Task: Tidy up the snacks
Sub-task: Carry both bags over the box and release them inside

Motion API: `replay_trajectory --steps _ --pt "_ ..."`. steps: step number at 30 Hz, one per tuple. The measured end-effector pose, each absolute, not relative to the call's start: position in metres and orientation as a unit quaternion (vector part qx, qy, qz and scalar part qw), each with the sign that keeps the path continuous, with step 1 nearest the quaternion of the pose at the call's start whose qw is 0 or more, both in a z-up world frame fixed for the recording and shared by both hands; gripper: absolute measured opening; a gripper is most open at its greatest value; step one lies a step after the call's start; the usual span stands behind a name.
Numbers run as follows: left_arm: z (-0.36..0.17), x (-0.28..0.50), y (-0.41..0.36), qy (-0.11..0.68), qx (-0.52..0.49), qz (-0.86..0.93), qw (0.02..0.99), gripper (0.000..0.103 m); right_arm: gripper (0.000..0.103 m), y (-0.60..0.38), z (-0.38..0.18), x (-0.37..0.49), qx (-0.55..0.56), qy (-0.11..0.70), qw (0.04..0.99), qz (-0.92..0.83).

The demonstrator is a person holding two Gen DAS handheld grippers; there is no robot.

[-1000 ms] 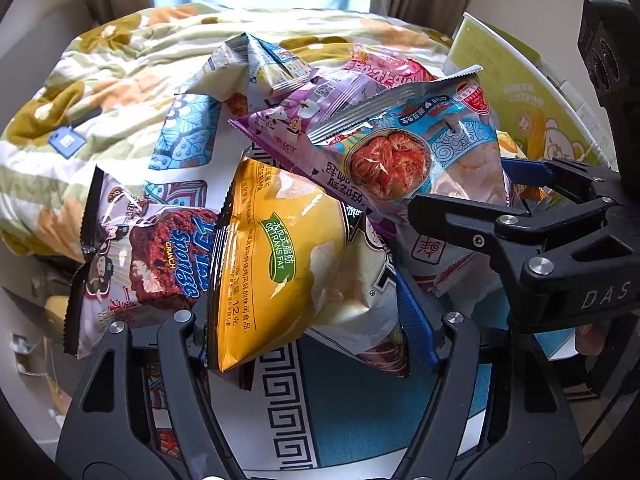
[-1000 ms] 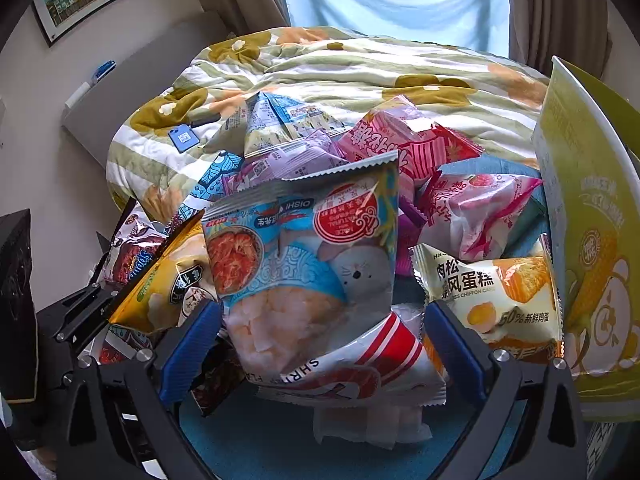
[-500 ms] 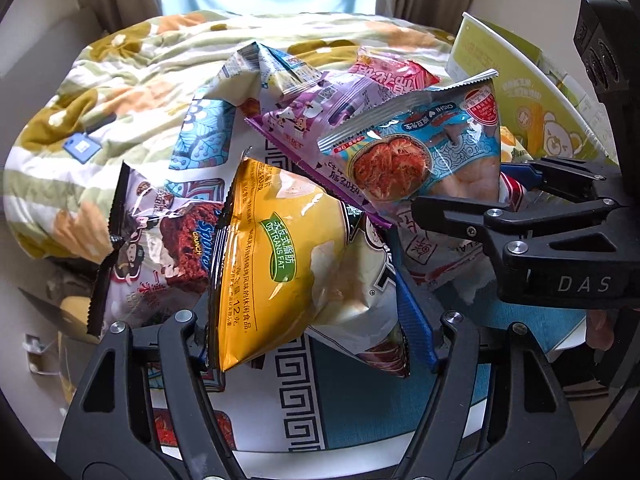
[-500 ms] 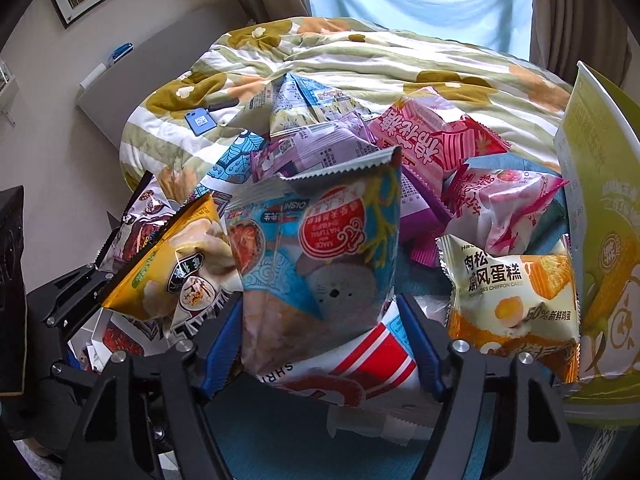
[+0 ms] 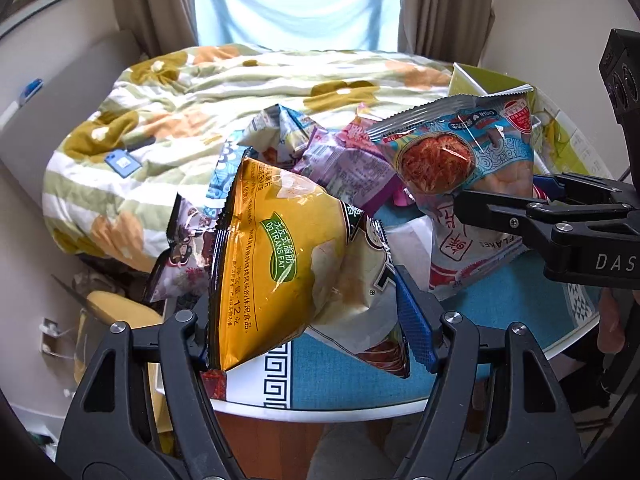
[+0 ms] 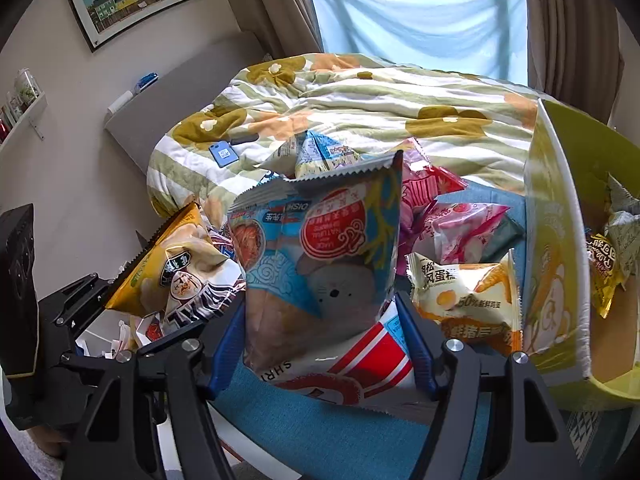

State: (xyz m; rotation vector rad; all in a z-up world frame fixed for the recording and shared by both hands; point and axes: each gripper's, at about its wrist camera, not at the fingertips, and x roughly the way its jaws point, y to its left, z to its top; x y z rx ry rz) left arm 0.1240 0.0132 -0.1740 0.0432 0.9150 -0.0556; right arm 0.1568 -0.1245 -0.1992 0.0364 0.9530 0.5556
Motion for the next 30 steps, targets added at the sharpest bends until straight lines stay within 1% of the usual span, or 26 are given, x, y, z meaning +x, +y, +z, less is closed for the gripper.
replay_trajectory --steps 9,17,23,30 --pt "-0.115 0.103 -0.048 0.392 0.019 -0.025 0.919 0.069 0.066 -0.185 -0.147 0.131 0.035 0.415 0.87 0.265" --pt "-0.076 0.12 -0.125 0.359 0.021 -0.075 0.93 0.069 0.066 -0.275 -0.1 0.119 0.046 0.378 0.899 0.216" --pt "-0.065 0.15 -0.186 0.358 0.041 -0.123 0.925 0.069 0.066 -0.337 -0.084 0.126 0.059 0.376 0.91 0.163" --pt "-0.082 0.199 -0.236 0.383 0.063 -0.179 0.904 0.069 0.066 -0.383 -0.084 0.141 0.081 0.378 0.915 0.115"
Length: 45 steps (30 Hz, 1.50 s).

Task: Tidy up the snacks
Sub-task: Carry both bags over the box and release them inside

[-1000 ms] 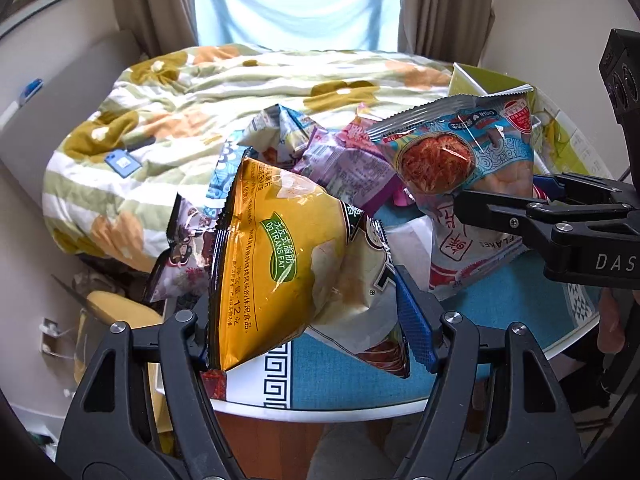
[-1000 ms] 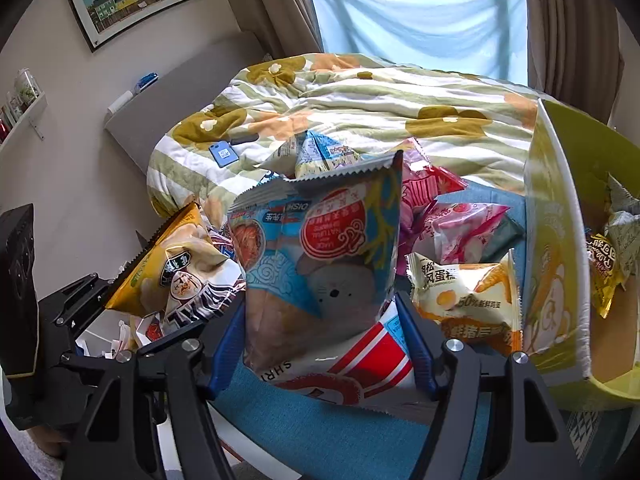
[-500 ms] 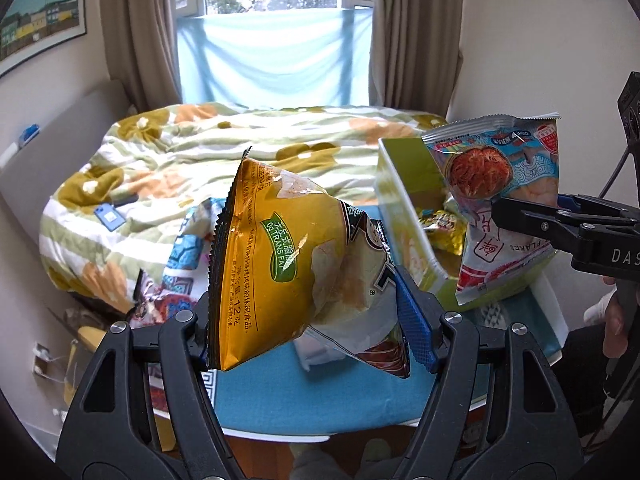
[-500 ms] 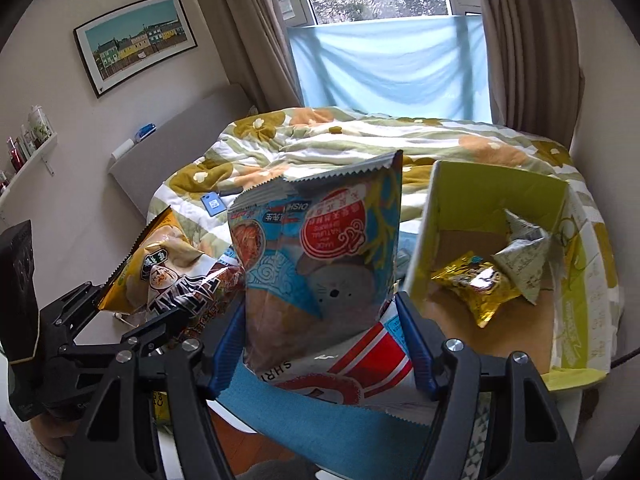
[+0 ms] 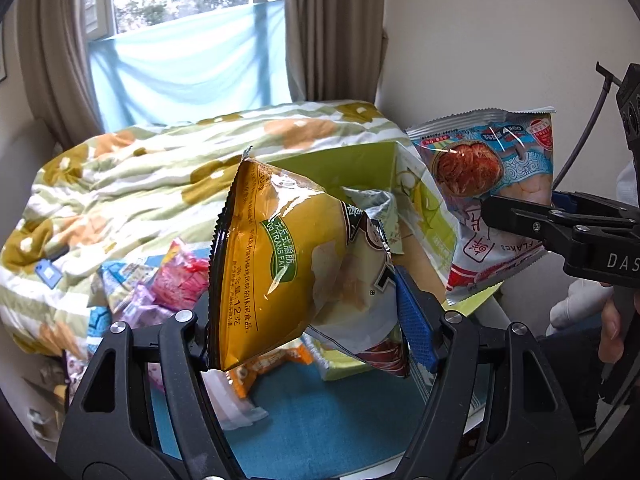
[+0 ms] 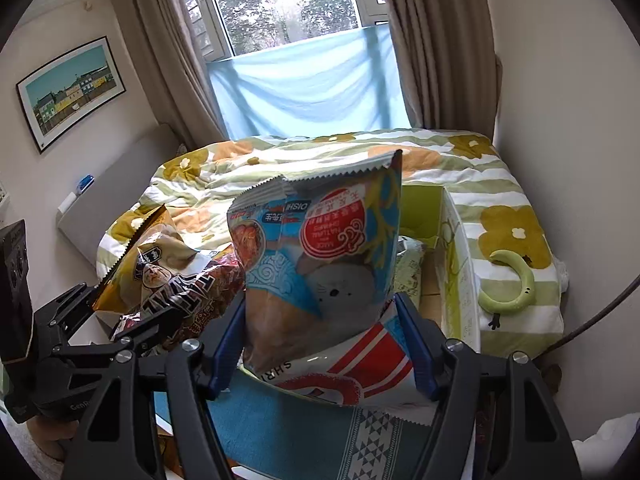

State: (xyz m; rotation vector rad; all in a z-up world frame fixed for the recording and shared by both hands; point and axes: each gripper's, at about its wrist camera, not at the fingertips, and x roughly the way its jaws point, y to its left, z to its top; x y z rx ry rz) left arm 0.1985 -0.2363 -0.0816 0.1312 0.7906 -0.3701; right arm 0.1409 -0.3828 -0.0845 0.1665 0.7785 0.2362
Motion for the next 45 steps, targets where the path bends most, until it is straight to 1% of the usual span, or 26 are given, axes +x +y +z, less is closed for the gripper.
replay_trajectory --steps 7,13,14,15,16,17,19,23,32,40,43,44,45 --pt "-0.117 0.249 -0.266 0.428 0.077 -0.212 0.875 0.069 0.066 -0.407 -0.096 0.164 0.103 0.394 0.91 0.074" --pt "-0.149 0.27 -0.279 0.479 0.092 -0.237 0.84 0.069 0.066 -0.414 -0.114 0.187 0.124 0.414 0.9 0.053" --pt "-0.153 0.271 -0.281 0.484 0.093 -0.241 0.836 0.07 0.066 -0.416 -0.117 0.189 0.128 0.418 0.898 0.049" --pt "-0.158 0.268 -0.281 0.489 0.092 -0.25 0.831 0.073 0.066 -0.417 -0.12 0.191 0.131 0.422 0.896 0.045" --pt "-0.161 0.268 -0.282 0.495 0.091 -0.26 0.824 0.08 0.066 -0.418 -0.123 0.192 0.135 0.426 0.894 0.041" --pt "-0.164 0.268 -0.282 0.499 0.092 -0.263 0.821 0.092 0.066 -0.419 -0.126 0.193 0.138 0.43 0.892 0.038" --pt "-0.166 0.267 -0.281 0.497 0.094 -0.26 0.823 0.102 0.066 -0.422 -0.131 0.196 0.144 0.437 0.887 0.033" --pt "-0.162 0.264 -0.271 0.496 0.092 -0.259 0.824 0.102 0.066 -0.425 -0.14 0.201 0.148 0.452 0.879 0.025" --pt "-0.138 0.251 -0.244 0.466 0.093 -0.23 0.849 0.102 0.067 -0.428 -0.157 0.207 0.156 0.492 0.857 0.021" --pt "-0.149 0.253 -0.223 0.473 0.074 -0.205 0.854 0.102 0.067 -0.412 -0.178 0.225 0.139 0.53 0.836 0.015" --pt "-0.154 0.25 -0.217 0.48 0.066 -0.197 0.852 0.102 0.072 -0.411 -0.183 0.225 0.141 0.528 0.838 -0.002" --pt "-0.155 0.248 -0.216 0.482 0.062 -0.194 0.852 0.102 0.082 -0.41 -0.184 0.224 0.142 0.524 0.84 -0.004" --pt "-0.156 0.246 -0.213 0.483 0.059 -0.192 0.852 0.102 0.095 -0.41 -0.184 0.221 0.142 0.516 0.844 -0.006"
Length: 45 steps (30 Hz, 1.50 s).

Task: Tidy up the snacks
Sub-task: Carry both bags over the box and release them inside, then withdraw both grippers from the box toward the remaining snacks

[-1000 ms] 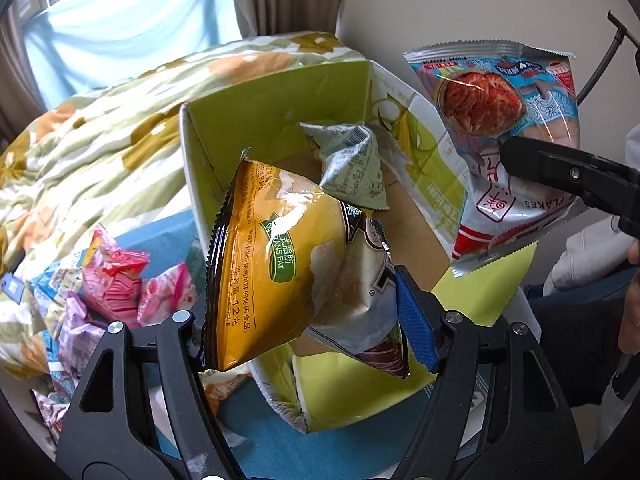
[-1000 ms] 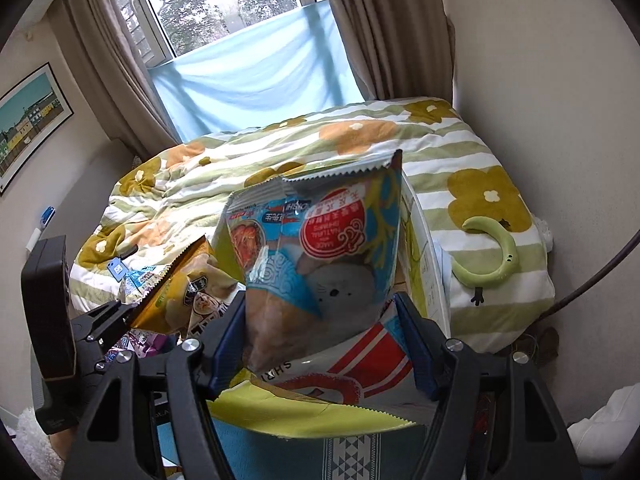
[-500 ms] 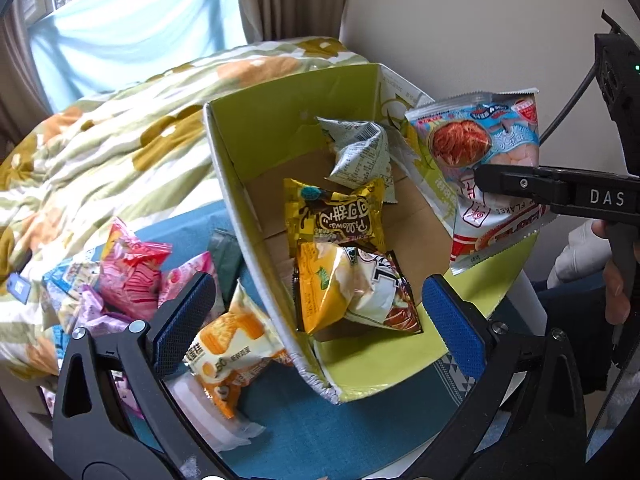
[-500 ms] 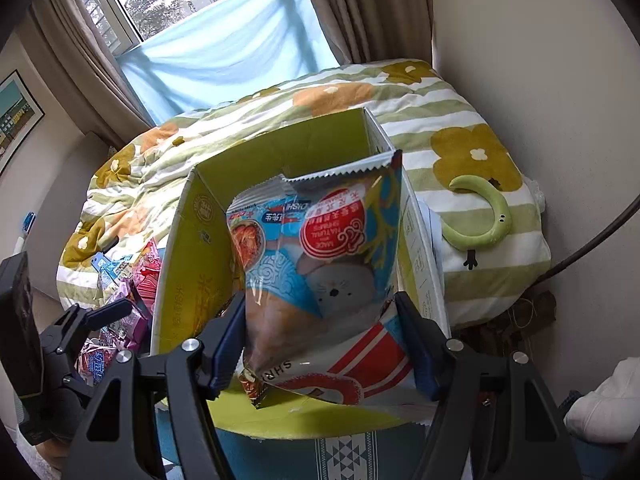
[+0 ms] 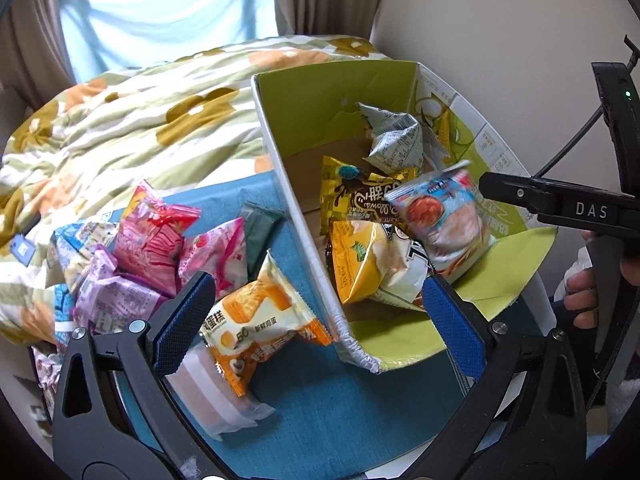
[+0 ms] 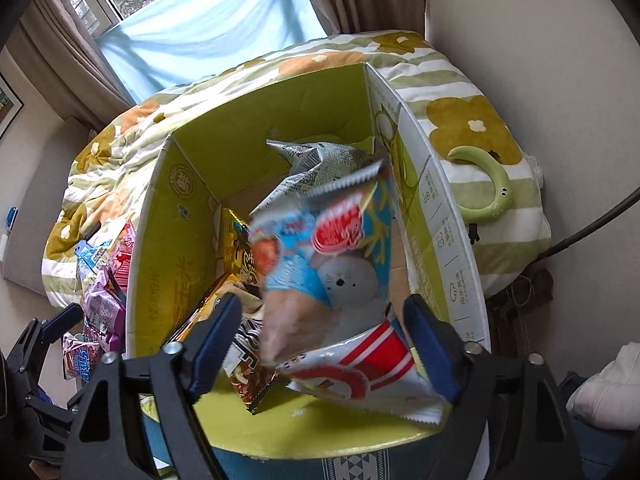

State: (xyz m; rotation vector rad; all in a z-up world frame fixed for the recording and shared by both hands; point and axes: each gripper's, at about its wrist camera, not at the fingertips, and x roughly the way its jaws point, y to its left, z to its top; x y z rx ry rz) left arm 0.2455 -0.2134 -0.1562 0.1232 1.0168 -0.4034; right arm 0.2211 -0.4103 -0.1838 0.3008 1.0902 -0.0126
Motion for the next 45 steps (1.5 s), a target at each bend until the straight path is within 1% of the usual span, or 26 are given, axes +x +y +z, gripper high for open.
replay_trajectory --steps 1,2,6,10,20,28,34,39,45 --pt "-0.157 0.243 -0.212 0.484 0.055 -0.19 0.852 0.102 0.098 -0.41 -0.182 0.218 0.14 0.506 0.851 -0.008" --pt "-0.157 0.24 -0.211 0.486 0.053 -0.188 0.852 0.102 0.1 -0.409 -0.18 0.214 0.133 0.496 0.858 -0.009" --pt "-0.155 0.226 -0.211 0.487 0.049 -0.182 0.853 0.102 0.1 -0.404 -0.176 0.199 0.114 0.48 0.87 0.002" --pt "-0.142 0.21 -0.216 0.474 0.052 -0.177 0.861 0.102 0.1 -0.403 -0.17 0.184 0.096 0.474 0.875 0.004" --pt "-0.104 0.154 -0.197 0.434 0.042 -0.133 0.89 0.102 0.1 -0.397 -0.128 0.136 0.061 0.416 0.907 0.024" --pt "-0.074 0.094 -0.145 0.398 0.032 -0.049 0.915 0.102 0.1 -0.369 -0.102 0.102 0.055 0.383 0.918 0.086" --pt "-0.069 0.062 -0.1 0.392 0.014 0.004 0.92 0.102 0.1 -0.333 -0.093 0.078 0.03 0.37 0.919 0.133" --pt "-0.073 0.05 -0.067 0.39 -0.004 0.03 0.92 0.102 0.1 -0.306 -0.093 0.069 0.016 0.37 0.915 0.163" --pt "-0.084 0.058 -0.025 0.396 -0.011 0.044 0.917 0.102 0.1 -0.268 -0.099 0.069 -0.004 0.372 0.911 0.177"
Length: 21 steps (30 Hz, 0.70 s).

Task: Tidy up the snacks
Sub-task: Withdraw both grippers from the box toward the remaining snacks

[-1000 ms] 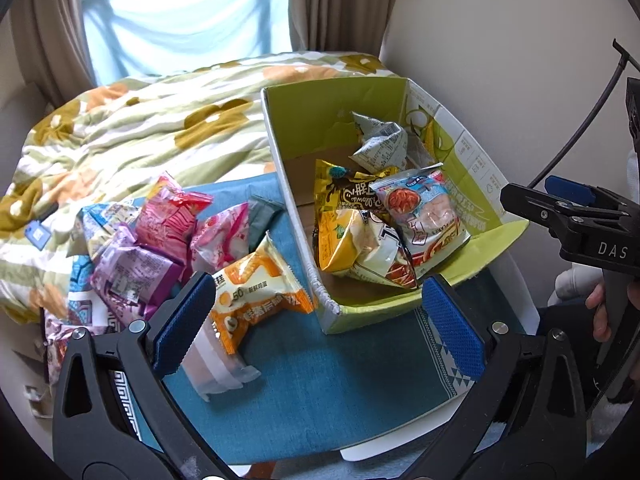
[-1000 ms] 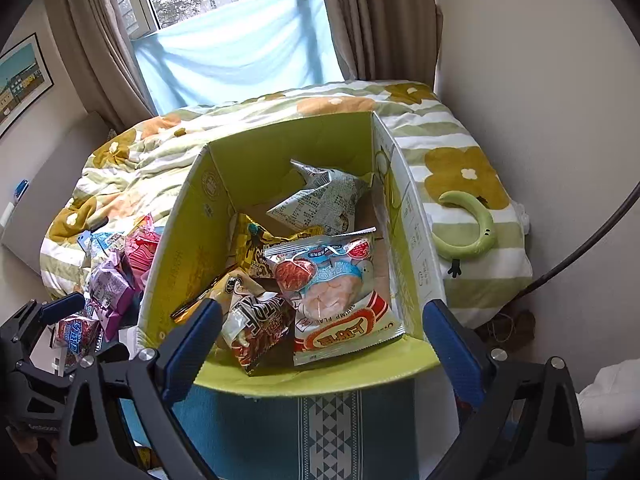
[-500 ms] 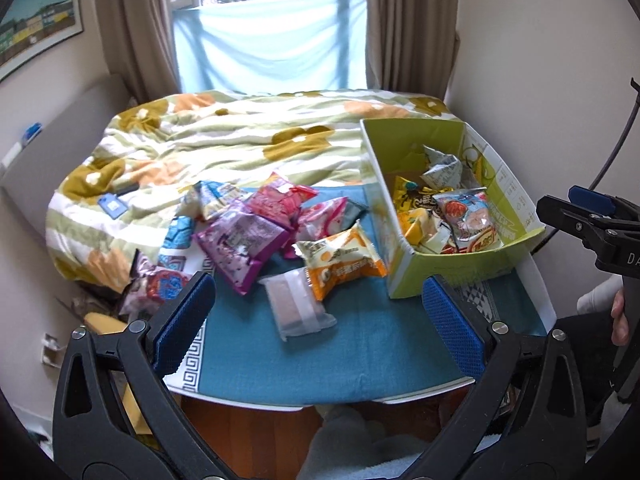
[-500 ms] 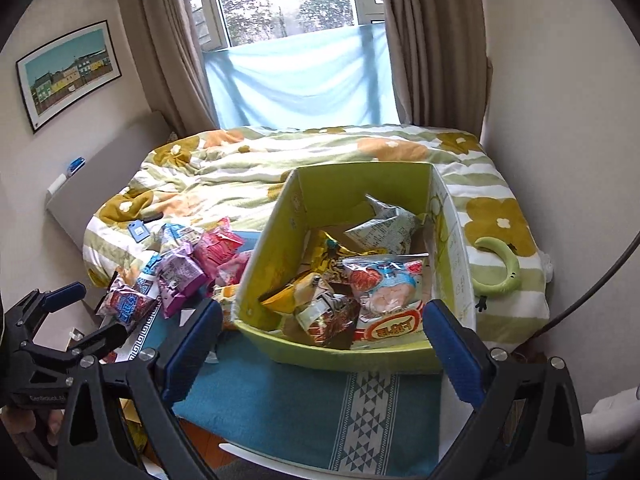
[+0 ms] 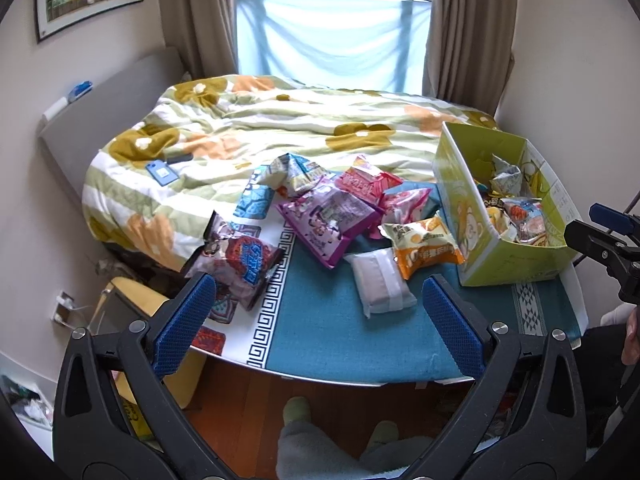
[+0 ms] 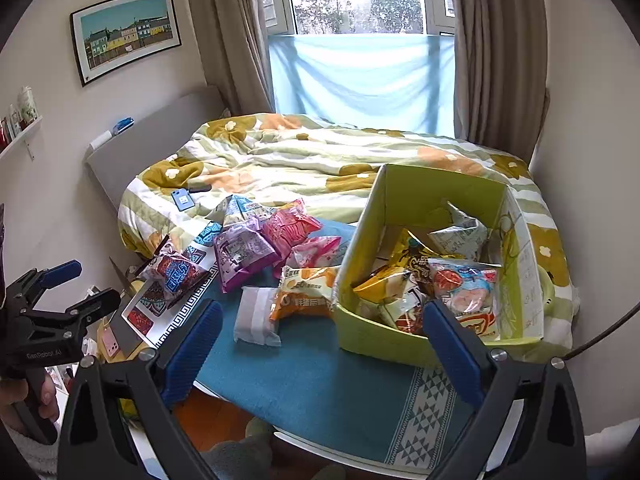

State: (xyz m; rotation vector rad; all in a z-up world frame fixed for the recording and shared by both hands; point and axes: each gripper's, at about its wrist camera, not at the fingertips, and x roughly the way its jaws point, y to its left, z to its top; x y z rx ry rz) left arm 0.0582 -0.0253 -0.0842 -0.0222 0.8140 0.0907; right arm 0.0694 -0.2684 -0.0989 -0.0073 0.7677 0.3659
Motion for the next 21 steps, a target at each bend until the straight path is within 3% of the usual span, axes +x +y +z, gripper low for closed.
replay_trajectory --steps 21 --pt "-0.191 0.156 0.109 0.463 0.043 0.025 0.885 0.102 0.1 -0.136 -0.207 0.131 0.024 0.476 0.871 0.12"
